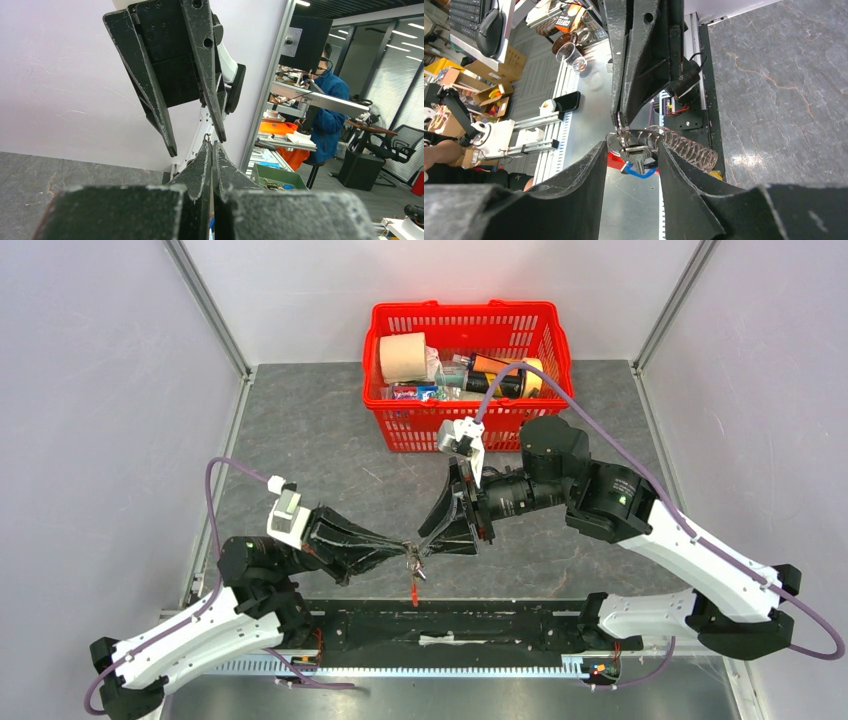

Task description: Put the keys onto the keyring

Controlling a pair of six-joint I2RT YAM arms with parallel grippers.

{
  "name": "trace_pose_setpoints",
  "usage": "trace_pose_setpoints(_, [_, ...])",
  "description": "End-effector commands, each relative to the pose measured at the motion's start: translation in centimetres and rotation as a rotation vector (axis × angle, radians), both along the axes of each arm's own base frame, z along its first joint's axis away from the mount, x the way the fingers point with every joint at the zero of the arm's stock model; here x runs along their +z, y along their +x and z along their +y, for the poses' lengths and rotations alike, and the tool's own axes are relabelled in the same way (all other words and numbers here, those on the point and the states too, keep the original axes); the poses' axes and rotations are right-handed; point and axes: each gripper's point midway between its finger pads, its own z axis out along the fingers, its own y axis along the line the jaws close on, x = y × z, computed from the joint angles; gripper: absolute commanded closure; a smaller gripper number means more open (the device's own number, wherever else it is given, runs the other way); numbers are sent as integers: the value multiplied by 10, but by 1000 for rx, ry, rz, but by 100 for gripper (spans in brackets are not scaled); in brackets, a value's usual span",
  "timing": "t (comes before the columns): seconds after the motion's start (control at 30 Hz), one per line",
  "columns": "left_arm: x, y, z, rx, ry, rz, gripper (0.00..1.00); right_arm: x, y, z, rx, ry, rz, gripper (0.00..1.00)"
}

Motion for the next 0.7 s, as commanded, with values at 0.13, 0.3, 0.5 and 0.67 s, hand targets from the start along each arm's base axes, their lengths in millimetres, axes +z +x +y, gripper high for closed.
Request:
trace_pose_setpoints(0.13, [15,-5,5,-18,-57,-15,98,31,-9,3,81,106,-89,51])
trace_pose_setpoints(0.3, [16,-5,6,-16,-61,-16,98,26,-10,6,84,90,-90,52])
trace_pose_setpoints(0.5, [17,-4,6,-9,-65,-12,98,20,-9,8,80,72,-94,59])
trace_pose_setpoints(0.67, [17,-3,7,-7,-67,-10,98,18,-9,9,75,66,-98,72])
